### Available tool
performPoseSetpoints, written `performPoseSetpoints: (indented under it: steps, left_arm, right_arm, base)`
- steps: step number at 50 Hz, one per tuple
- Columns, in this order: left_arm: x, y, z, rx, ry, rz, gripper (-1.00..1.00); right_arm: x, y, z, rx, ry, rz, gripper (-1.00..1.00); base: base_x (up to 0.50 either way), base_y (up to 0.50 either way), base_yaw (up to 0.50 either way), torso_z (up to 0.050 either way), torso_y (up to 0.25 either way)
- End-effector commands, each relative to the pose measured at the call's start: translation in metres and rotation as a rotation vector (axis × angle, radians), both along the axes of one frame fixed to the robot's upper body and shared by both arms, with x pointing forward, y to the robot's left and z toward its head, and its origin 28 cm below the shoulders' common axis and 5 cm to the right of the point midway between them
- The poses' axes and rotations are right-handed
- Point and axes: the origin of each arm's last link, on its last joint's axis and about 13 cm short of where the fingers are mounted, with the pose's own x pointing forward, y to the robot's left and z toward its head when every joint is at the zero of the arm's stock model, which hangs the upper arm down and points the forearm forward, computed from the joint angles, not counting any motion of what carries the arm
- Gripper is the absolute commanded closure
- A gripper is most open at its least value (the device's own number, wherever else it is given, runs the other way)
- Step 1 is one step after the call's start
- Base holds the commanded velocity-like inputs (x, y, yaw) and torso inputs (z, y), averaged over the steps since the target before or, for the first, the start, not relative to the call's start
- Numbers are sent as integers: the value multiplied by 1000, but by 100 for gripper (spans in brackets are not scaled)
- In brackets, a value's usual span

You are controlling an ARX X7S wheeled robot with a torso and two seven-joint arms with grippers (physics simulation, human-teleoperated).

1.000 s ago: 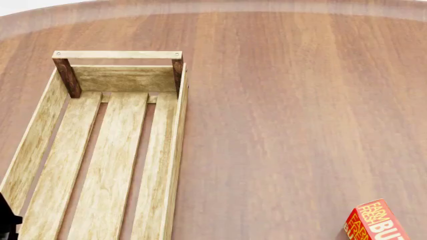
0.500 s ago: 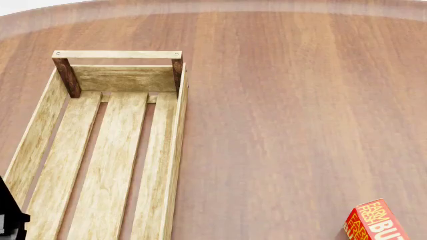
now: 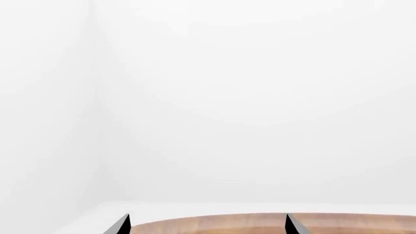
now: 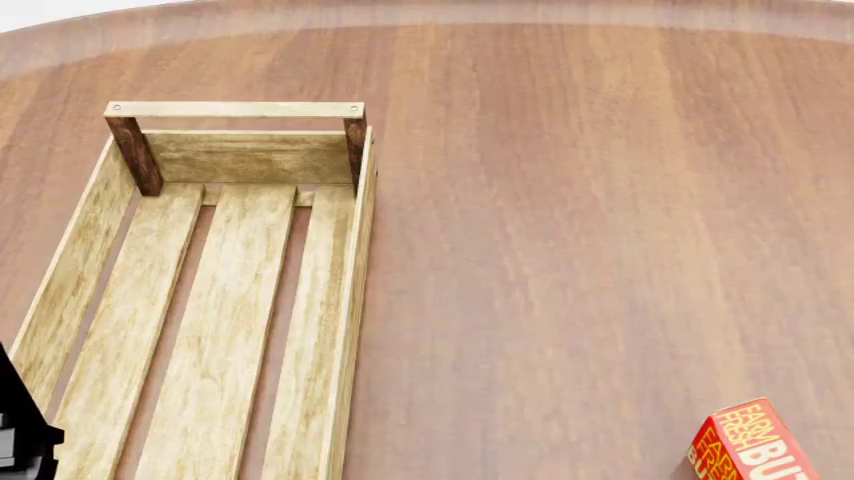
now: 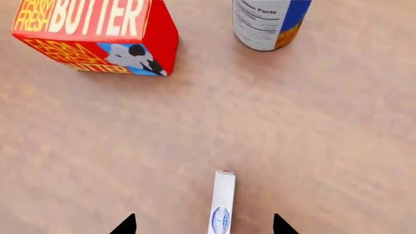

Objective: Pick up the cream cheese and put it in the tray.

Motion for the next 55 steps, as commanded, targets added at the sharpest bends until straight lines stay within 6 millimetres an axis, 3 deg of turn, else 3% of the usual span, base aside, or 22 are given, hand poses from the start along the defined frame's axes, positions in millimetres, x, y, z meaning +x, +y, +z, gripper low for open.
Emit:
performPoseSetpoints:
  steps: [1, 55]
  left_arm:
    - [1, 0, -1, 1, 3, 1, -100]
    - [2, 0, -2, 1, 5, 0, -100]
  right_arm:
    - [5, 2, -9, 1, 31, 22, -100]
    - [26, 6, -58, 44, 191, 120, -100]
  base:
    - [0, 0, 0, 0, 0]
    - [0, 0, 0, 0, 0]
